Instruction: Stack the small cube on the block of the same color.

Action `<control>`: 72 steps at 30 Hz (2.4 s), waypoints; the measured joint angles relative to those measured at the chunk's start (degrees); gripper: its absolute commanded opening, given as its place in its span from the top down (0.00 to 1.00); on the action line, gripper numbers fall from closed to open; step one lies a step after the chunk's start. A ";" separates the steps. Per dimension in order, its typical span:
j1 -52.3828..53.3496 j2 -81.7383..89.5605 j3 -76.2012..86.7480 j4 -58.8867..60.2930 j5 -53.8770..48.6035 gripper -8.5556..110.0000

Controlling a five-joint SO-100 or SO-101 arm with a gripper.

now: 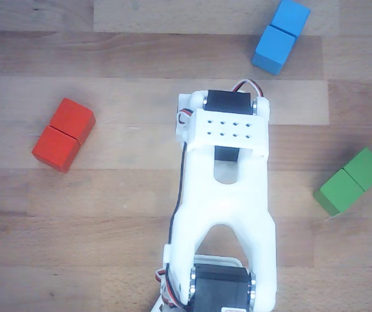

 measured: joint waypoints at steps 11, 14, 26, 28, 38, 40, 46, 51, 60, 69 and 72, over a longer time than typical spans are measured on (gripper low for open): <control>1.05 0.88 -25.75 18.28 0.00 0.85; 3.25 -2.29 -34.37 21.27 0.00 0.85; 8.88 -26.28 -56.34 23.20 0.00 0.85; 9.49 -29.53 -58.62 23.20 0.00 0.85; 11.07 -39.37 -64.78 23.20 0.00 0.85; 11.25 -40.52 -65.04 23.20 0.00 0.85; 11.25 -41.31 -65.04 23.20 0.00 0.85; 11.25 -41.48 -65.04 23.20 0.00 0.85; 11.25 -43.33 -66.27 23.20 0.00 0.84; 11.25 -43.33 -66.27 22.06 -2.64 0.69; 11.25 -43.33 -66.27 22.06 -3.60 0.68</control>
